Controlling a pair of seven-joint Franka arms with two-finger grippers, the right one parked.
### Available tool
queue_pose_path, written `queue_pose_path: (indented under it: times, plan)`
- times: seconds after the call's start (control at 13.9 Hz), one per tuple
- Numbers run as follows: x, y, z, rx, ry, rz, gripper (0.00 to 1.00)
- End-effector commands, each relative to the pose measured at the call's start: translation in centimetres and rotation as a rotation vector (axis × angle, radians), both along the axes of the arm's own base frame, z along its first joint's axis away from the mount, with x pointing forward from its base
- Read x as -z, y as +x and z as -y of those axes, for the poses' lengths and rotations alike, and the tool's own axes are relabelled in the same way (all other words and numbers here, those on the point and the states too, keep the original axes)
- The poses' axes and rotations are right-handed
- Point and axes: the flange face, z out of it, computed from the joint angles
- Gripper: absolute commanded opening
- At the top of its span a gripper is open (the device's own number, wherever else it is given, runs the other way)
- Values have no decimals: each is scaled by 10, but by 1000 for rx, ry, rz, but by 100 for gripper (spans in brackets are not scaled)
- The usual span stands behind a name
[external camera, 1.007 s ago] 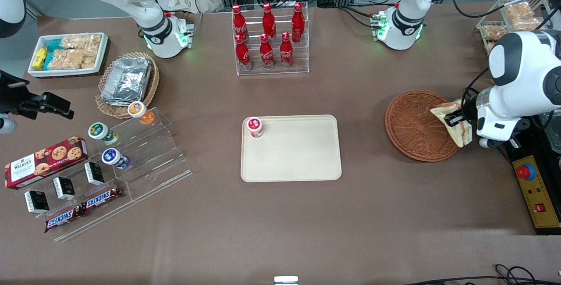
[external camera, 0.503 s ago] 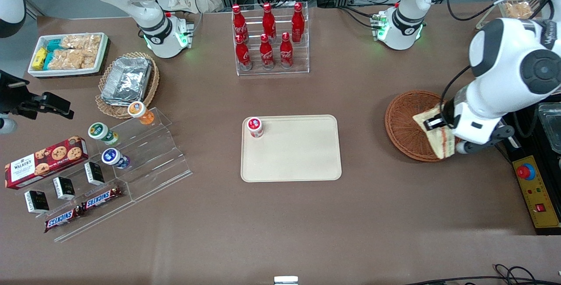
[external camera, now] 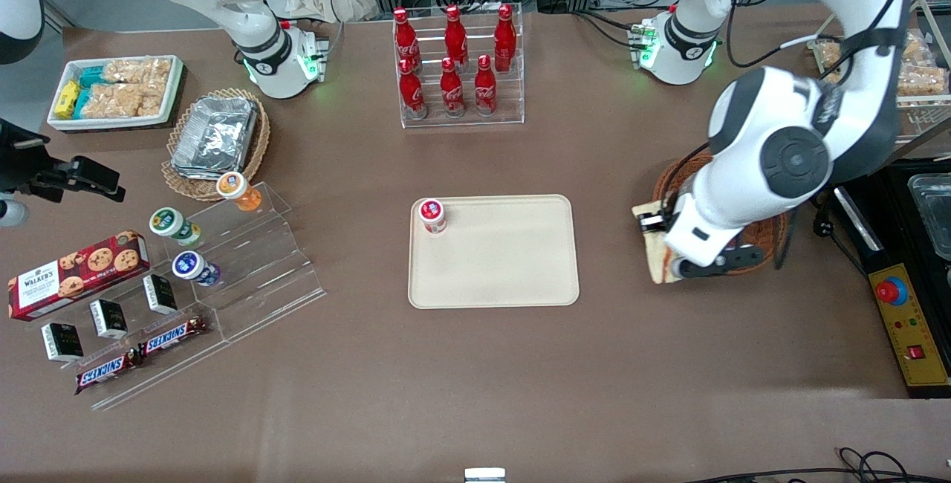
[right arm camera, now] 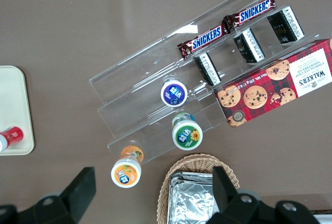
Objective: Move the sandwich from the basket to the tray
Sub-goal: 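Carry the held sandwich with the left gripper over the beige tray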
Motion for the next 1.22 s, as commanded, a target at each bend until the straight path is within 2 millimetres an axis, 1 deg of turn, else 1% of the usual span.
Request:
queue_pose_path:
  times: [0.0, 0.14, 0.29, 0.43, 0.58, 0.86, 1.01, 1.15]
  plan:
    - [20, 9, 37, 40, -4, -1, 37]
    - [38, 8, 54, 59, -4, 0, 37]
    - [56, 5, 71, 40, 6, 0, 37]
    - [83, 0, 91, 41, 60, 4, 37]
    - [107, -9, 114, 29, 62, 1, 37]
    - [146, -15, 128, 24, 77, -35, 37]
    - [166, -16, 128, 28, 81, -63, 40]
    - [179, -17, 129, 37, 78, -78, 40]
